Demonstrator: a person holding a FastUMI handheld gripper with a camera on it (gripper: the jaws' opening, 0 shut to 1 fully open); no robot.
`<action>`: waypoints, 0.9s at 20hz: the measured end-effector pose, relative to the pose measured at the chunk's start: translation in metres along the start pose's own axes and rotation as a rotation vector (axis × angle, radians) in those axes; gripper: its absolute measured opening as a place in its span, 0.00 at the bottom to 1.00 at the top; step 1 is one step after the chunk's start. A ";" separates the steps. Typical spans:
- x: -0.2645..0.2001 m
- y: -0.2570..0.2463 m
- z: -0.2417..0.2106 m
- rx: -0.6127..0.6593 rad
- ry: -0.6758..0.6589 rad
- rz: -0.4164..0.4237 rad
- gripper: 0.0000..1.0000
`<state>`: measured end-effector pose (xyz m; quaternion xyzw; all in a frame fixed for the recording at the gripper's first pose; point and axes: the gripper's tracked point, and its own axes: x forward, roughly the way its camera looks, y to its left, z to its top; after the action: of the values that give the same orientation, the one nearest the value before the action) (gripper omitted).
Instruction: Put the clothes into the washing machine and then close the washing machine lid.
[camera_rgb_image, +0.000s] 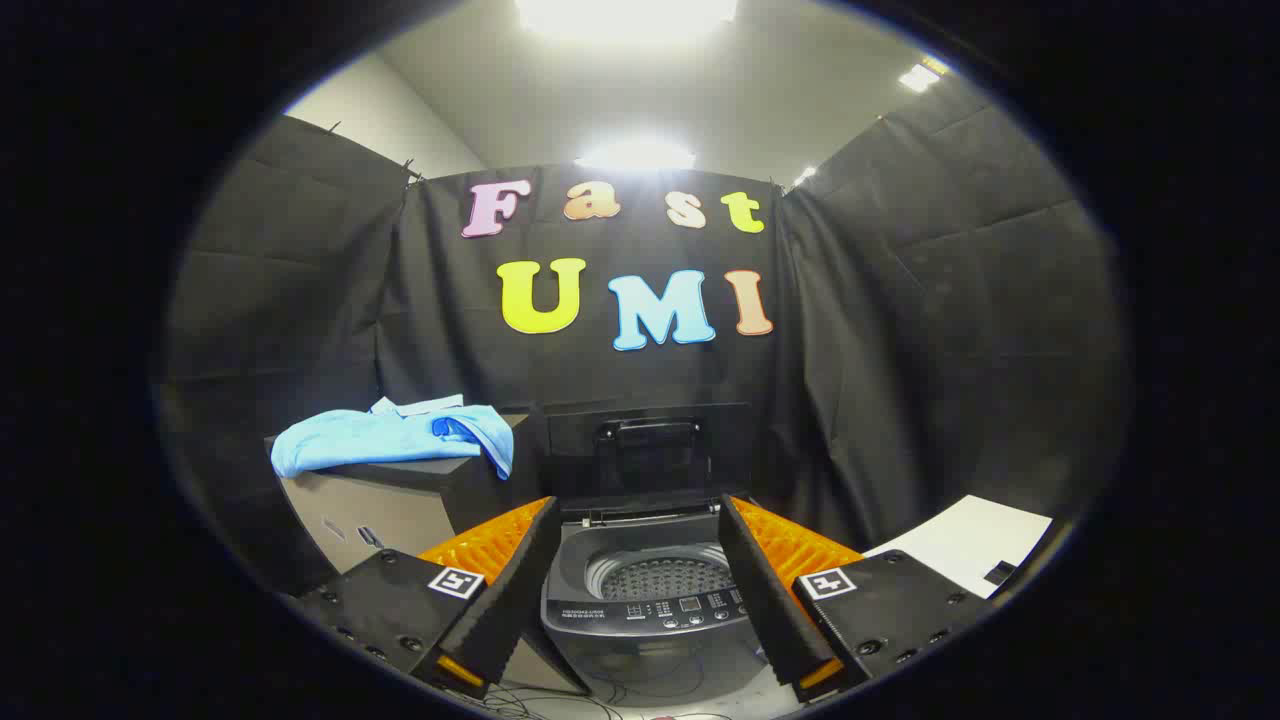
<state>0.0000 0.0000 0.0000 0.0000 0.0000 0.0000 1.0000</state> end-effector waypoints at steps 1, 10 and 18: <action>0.000 0.001 -0.001 -0.004 0.001 0.001 0.98; 0.003 0.009 -0.022 -0.017 0.024 0.033 0.98; 0.003 0.007 -0.030 -0.007 0.034 0.038 0.98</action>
<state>0.0034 0.0073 -0.0302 -0.0035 0.0170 0.0189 0.9997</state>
